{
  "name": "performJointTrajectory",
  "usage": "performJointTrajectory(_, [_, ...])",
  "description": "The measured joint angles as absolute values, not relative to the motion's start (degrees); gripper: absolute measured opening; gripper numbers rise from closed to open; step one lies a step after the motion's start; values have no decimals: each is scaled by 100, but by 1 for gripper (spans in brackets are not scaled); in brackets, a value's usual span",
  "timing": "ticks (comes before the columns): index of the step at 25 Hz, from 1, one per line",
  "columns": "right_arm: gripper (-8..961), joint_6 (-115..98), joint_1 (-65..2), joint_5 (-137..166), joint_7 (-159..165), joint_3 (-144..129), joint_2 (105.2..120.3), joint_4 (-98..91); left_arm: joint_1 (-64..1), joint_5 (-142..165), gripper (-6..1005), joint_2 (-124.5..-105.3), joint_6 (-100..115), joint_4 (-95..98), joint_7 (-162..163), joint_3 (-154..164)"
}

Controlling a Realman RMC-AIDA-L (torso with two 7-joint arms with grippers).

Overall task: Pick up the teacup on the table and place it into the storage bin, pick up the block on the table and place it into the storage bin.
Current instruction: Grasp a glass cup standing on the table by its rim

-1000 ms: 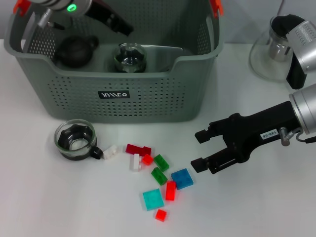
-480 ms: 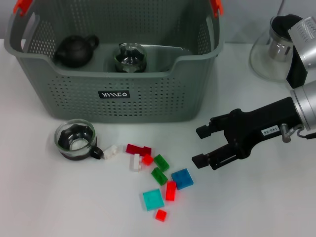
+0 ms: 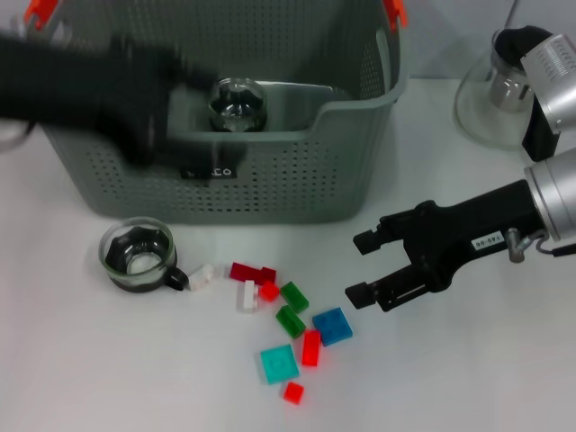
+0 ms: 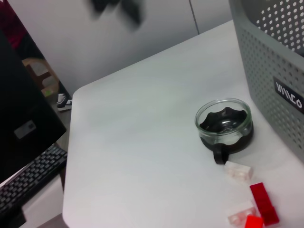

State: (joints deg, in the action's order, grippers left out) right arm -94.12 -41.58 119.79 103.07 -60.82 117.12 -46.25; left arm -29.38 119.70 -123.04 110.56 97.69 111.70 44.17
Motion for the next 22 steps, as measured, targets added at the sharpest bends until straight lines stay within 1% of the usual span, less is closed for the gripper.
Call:
performJointTrajectory(3, [922,-9366,-4157,11979,10347,-6082,11722,-4620,-2584,11979,871,-12396,11335,9943,10706,4391])
performJointTrajectory(8, [922,-9342,-4159,11940,10410,-6082,11750,-4612,-2188,12207,871,-12390,11357,9991,10120,4391])
performJointTrajectory(12, [922,-9322,-4185,11952,10489,-6082,11803,-4606,-2123,13001,872,-12417,11143,9793,9720,4478])
performJointTrajectory(16, [922,-9299,-4201,11959,10530,-6082,11823,-4605,-2163,13478,872,-12420,10919,9377,9473,4671])
performJointTrajectory(22, [921,-9197,-4252,11962,10592,-6084,11873,-4605,-2174,14055,872,-12428,10135,8901,9166,5335])
